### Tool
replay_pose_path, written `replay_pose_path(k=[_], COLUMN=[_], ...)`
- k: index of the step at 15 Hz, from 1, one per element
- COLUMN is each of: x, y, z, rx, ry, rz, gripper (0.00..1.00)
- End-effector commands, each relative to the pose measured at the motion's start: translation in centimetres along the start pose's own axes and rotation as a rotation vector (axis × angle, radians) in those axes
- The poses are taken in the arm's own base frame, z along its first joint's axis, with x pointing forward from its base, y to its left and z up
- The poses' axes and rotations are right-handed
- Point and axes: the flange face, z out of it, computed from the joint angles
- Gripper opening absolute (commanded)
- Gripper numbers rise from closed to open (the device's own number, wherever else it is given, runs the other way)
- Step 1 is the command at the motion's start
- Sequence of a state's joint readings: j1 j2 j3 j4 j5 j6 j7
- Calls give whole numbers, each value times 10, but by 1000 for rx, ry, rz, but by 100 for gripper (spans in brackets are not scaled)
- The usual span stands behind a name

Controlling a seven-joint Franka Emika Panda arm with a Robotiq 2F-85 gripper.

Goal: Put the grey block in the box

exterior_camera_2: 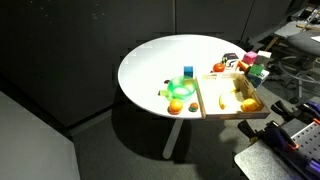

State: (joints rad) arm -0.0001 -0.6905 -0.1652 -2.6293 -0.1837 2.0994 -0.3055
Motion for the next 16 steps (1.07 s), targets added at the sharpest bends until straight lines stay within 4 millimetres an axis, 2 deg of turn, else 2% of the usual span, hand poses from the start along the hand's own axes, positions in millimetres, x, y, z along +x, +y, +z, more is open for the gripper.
replay_pose_path(k=[1,8,11,13,14,16], x=[28,66,80,87,77,83], y=[16,43,54,61,48,54], z=[12,53,65,68,72,75], rx=[57,77,77,77,55,54], ry=[-11,-131,-161,-173,-163,-171], rz=[-28,-18,-19,-22,-10,-13], gripper=[100,100,100,100,100,100])
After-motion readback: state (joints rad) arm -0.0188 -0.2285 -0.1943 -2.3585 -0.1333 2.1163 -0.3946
